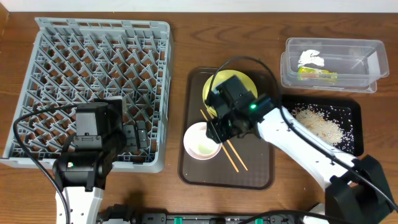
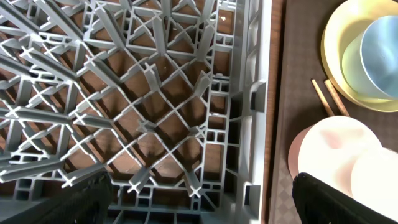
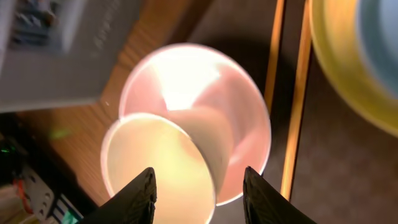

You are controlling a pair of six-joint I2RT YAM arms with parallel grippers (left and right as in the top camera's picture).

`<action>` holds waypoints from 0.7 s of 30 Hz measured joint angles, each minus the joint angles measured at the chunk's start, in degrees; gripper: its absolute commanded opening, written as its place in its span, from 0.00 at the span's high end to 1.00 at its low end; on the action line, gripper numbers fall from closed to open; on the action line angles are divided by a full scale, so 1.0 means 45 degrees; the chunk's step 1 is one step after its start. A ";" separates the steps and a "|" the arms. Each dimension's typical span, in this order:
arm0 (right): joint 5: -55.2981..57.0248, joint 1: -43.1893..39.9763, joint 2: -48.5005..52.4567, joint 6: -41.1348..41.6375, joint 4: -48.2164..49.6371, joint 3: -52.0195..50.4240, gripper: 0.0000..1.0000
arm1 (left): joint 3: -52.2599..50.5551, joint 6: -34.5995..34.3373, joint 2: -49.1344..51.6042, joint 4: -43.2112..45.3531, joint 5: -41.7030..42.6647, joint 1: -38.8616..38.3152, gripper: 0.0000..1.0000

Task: Sort waste into correct bins and load items into the dishwasher
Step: 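Lift the white cup with the right gripper toward the left gripper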

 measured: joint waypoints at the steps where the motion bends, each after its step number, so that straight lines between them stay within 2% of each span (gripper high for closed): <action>1: 0.0073 0.0034 0.0005 0.0044 0.0053 -0.0160 0.57 | 0.0000 0.0005 0.0000 0.0005 0.0000 0.0000 0.06; 3: 0.0136 0.0068 0.0005 0.0097 0.0253 -0.0457 0.59 | 0.0000 0.0005 0.0000 0.0005 0.0000 0.0000 0.06; 4: 0.0165 0.0068 0.0005 0.0141 0.0403 -0.0602 0.65 | 0.0000 0.0005 0.0000 0.0000 0.0000 0.0000 0.06; 6: 0.0219 0.0068 0.0005 0.0316 0.0738 -0.0850 0.69 | 0.0000 0.0005 0.0000 0.0000 0.0000 0.0000 0.06; 11: 0.0325 0.0068 0.0005 0.0792 0.1637 -0.1481 0.75 | 0.0000 0.0005 0.0000 0.0000 0.0000 0.0000 0.06; 17: 0.0359 0.0068 0.0005 0.1316 0.2059 -0.1948 0.98 | 0.0000 0.0005 0.0000 0.0000 0.0000 0.0000 0.06; 21: 0.0374 0.0068 0.0005 0.1491 0.2093 -0.1953 0.99 | 0.0000 0.0005 0.0000 0.0005 0.0000 0.0000 0.06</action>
